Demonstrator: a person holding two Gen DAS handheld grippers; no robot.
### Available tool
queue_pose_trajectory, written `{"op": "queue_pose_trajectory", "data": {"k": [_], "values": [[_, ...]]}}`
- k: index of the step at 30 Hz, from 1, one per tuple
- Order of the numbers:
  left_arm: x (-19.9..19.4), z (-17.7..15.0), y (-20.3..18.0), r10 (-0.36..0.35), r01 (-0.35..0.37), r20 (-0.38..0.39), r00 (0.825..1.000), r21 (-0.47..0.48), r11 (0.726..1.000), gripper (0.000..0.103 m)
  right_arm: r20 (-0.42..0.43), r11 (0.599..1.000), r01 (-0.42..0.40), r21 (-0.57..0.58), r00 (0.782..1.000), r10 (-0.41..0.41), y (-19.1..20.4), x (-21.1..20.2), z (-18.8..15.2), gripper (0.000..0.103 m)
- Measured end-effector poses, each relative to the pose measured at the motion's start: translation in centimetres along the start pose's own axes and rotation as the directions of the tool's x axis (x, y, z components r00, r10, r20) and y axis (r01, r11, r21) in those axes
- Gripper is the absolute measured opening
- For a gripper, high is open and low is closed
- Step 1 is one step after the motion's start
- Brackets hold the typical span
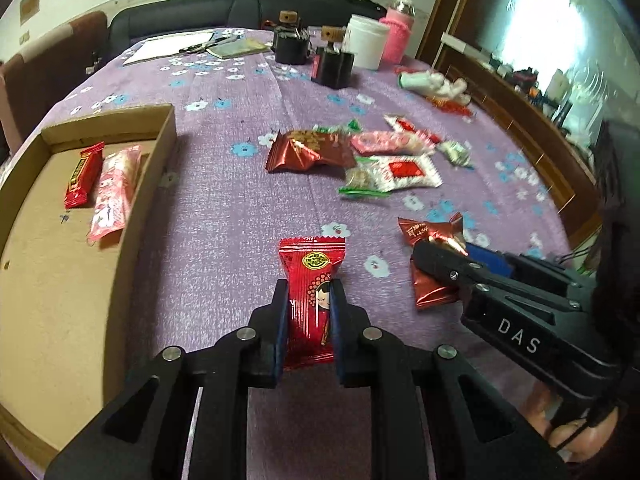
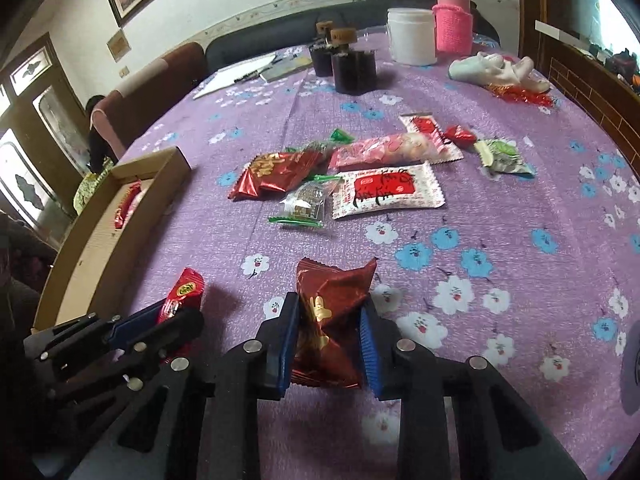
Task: Organize snacks
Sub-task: 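Carry both candies into the cardboard tray and open both tools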
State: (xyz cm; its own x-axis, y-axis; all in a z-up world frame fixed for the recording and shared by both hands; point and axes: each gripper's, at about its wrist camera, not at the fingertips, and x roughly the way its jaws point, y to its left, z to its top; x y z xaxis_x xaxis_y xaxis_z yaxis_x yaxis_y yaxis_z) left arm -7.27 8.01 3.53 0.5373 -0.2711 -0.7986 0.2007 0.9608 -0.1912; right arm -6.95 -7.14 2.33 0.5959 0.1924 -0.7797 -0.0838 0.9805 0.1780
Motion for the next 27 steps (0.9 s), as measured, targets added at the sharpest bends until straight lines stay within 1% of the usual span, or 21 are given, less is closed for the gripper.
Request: {"op": "queue_pose_trajectory", "data": {"k": [3, 5, 9, 11, 14, 16, 18, 20, 21, 22, 24, 26, 27], "values": [[-1.9, -0.1, 1.1, -0.043, 0.044, 0.012, 0.999, -0.048, 0.998, 0.016, 0.02, 0.999, -0.035, 0.01, 0.999, 0.035, 0.0, -1.3, 0.2, 0.029], [-3.2, -0.1, 1.8, -0.055, 0.057, 0.028, 0.998, -0.071, 0.996, 0.016, 0.036, 0.998, -0.056, 0.003, 0.998, 0.056, 0.5, -2.3, 0.5, 0.029], [-7.1, 0.9, 5.1, -0.029, 0.038, 0.081, 0.996, -0.109, 0.993, 0.016, 0.06, 0.994, -0.098, -0.043, 0.993, 0.101, 2.6, -4.1, 1.5, 0.029], [-8.9, 1.8, 7.2, 0.009, 0.004, 0.104, 0.995, -0.125, 0.992, 0.016, 0.069, 0.99, -0.123, -0.067, 0.989, 0.128, 4.0, -4.9, 2.3, 0.029], [-11.1, 3.3, 10.5, 0.086, -0.069, 0.124, 0.989, -0.14, 0.988, 0.016, 0.088, 0.981, -0.165, -0.103, 0.981, 0.174, 6.7, -6.2, 4.4, 0.029], [-12.4, 4.6, 12.5, 0.142, -0.122, 0.137, 0.98, -0.142, 0.982, 0.016, 0.105, 0.971, -0.198, -0.131, 0.972, 0.212, 9.0, -7.2, 6.3, 0.029], [-13.1, 5.9, 14.2, 0.192, -0.172, 0.148, 0.97, -0.142, 0.975, 0.016, 0.105, 0.96, -0.234, -0.153, 0.962, 0.251, 11.3, -7.9, 7.9, 0.029], [-13.0, 7.0, 15.6, 0.23, -0.21, 0.148, 0.962, -0.141, 0.967, 0.016, 0.087, 0.94, -0.289, -0.178, 0.947, 0.308, 14.1, -8.2, 10.1, 0.029], [-12.7, 7.5, 16.6, 0.236, -0.215, 0.141, 0.961, -0.151, 0.965, 0.016, 0.079, 0.934, -0.306, -0.187, 0.943, 0.324, 15.1, -8.1, 10.8, 0.029], [-12.4, 7.7, 17.4, 0.235, -0.213, 0.132, 0.963, -0.165, 0.963, 0.016, 0.064, 0.924, -0.325, -0.203, 0.937, 0.343, 16.7, -7.6, 11.9, 0.029], [-10.9, 8.0, 19.4, 0.227, -0.202, 0.097, 0.969, -0.219, 0.955, 0.016, 0.044, 0.916, -0.337, -0.219, 0.934, 0.354, 18.9, -6.2, 13.0, 0.029], [-9.4, 7.7, 20.9, 0.211, -0.186, 0.07, 0.975, -0.263, 0.947, 0.016, -0.002, 0.911, -0.356, -0.21, 0.931, 0.364, 21.2, -3.2, 13.9, 0.029], [-8.3, 7.3, 21.8, 0.19, -0.166, 0.055, 0.98, -0.293, 0.941, 0.016, -0.021, 0.911, -0.36, -0.202, 0.931, 0.363, 21.7, -2.1, 14.1, 0.029]]}}
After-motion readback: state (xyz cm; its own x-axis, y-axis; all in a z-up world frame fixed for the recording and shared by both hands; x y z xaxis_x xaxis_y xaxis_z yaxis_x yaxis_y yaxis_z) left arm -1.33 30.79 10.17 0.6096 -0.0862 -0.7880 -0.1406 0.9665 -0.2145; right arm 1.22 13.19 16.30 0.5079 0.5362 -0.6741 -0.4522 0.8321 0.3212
